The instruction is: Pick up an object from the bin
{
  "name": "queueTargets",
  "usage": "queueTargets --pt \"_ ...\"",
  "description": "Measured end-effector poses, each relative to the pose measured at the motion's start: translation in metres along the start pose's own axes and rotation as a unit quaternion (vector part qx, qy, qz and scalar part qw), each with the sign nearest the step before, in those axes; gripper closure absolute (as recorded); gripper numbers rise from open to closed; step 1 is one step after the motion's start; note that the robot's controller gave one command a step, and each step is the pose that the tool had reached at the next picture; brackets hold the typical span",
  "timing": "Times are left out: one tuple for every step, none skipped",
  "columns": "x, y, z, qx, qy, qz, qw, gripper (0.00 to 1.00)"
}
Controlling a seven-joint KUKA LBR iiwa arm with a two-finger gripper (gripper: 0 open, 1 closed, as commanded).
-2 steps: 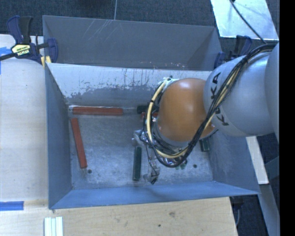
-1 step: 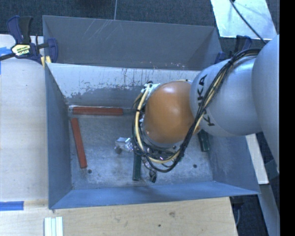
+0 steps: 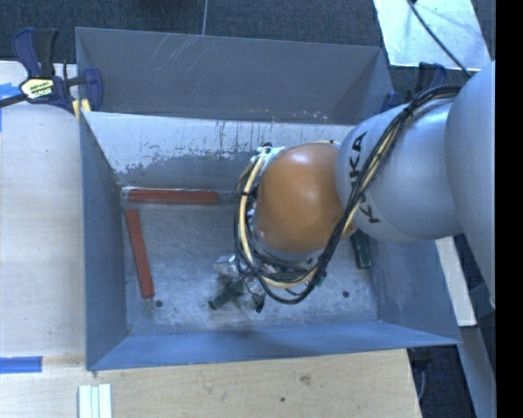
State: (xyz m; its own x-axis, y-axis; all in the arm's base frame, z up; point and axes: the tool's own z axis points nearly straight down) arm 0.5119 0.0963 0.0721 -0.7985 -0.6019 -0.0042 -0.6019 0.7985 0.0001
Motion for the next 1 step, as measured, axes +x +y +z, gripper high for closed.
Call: queueTargets --pt "-0.0142 0.0117 -0.173 0.002 -0.0021 -0.014 0.9999 1.0"
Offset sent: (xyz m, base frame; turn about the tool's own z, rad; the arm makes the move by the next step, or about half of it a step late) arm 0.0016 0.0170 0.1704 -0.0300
